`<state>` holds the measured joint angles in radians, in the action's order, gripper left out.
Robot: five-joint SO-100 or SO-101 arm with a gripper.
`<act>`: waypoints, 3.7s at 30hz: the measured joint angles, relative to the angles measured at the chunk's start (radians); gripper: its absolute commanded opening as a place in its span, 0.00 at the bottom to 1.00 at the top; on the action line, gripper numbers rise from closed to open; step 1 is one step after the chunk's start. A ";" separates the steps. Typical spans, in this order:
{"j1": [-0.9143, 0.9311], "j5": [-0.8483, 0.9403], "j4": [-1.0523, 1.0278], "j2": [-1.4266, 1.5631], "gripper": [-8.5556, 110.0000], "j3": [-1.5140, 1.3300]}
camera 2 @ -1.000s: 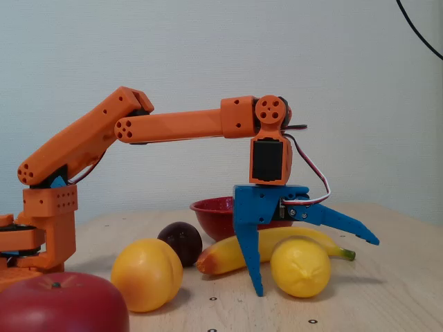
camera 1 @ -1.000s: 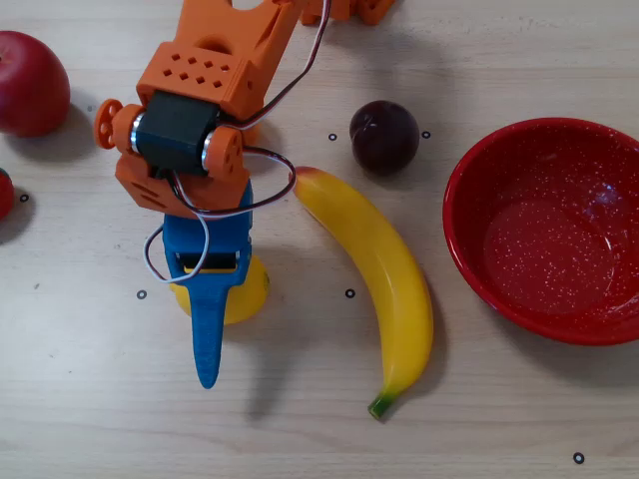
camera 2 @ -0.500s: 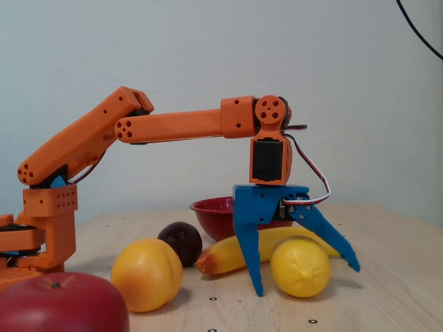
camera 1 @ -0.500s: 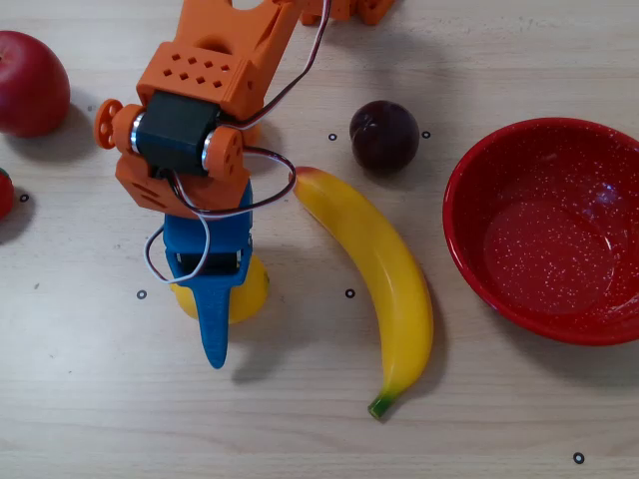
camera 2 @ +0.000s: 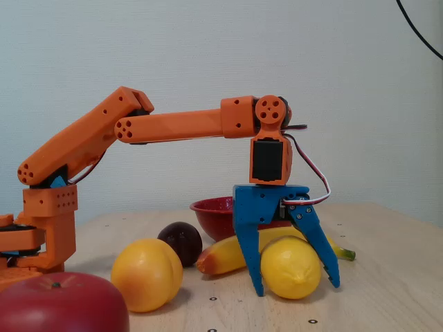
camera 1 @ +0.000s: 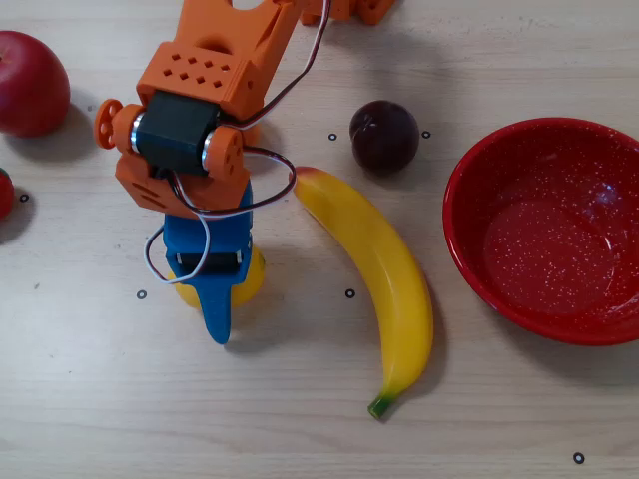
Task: Put the lemon in the red bowl.
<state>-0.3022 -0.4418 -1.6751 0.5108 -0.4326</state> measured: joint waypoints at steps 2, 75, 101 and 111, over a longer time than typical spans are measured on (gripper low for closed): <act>0.002 -0.005 0.000 0.000 0.33 0.000; 0.834 0.353 0.913 1.072 0.28 -1.359; 0.749 0.400 0.864 1.104 0.07 -1.253; 0.578 0.399 0.646 1.319 0.07 -1.244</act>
<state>0.2761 -0.0430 -1.0293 1.8300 -1.6766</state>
